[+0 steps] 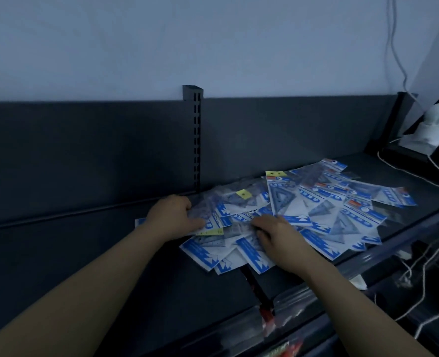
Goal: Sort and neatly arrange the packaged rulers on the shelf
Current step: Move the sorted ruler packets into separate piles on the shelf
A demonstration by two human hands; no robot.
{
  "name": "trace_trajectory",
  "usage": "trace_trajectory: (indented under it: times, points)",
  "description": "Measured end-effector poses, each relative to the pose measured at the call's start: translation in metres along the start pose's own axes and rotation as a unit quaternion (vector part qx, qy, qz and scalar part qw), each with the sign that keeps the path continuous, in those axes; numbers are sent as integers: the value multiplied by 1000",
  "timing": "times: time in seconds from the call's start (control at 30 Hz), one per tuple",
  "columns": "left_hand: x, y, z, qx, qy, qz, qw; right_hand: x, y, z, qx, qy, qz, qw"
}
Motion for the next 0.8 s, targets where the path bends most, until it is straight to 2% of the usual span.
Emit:
trace_trajectory:
  times: [0.2, 0.4, 0.5, 0.67, 0.8]
  points:
    - [0, -4, -2, -47, 34, 54, 997, -1, 2, 9, 34, 0, 2, 999]
    - [-1, -26, -5, -38, 12, 27, 999, 2, 9, 13, 34, 21, -8, 999]
    - [-3, -28, -4, -45, 18, 53, 997, 2, 10, 20, 46, 49, -28, 997]
    - [2, -24, 11, -150, 9, 63, 987, 0, 0, 36, 64, 46, -41, 996]
    - [3, -30, 17, -154, 39, 40, 987, -7, -21, 51, 160, 42, -73, 984]
Point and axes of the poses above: each hand's wrist, its own x-axis towards the middle knuckle, its own z-axis out of the back of the hand, y = z × x, the point moved 4 cm from there along x, towards the middle knuckle, and after that the axes turned 5 degrees about y, right-handed, at the moved point
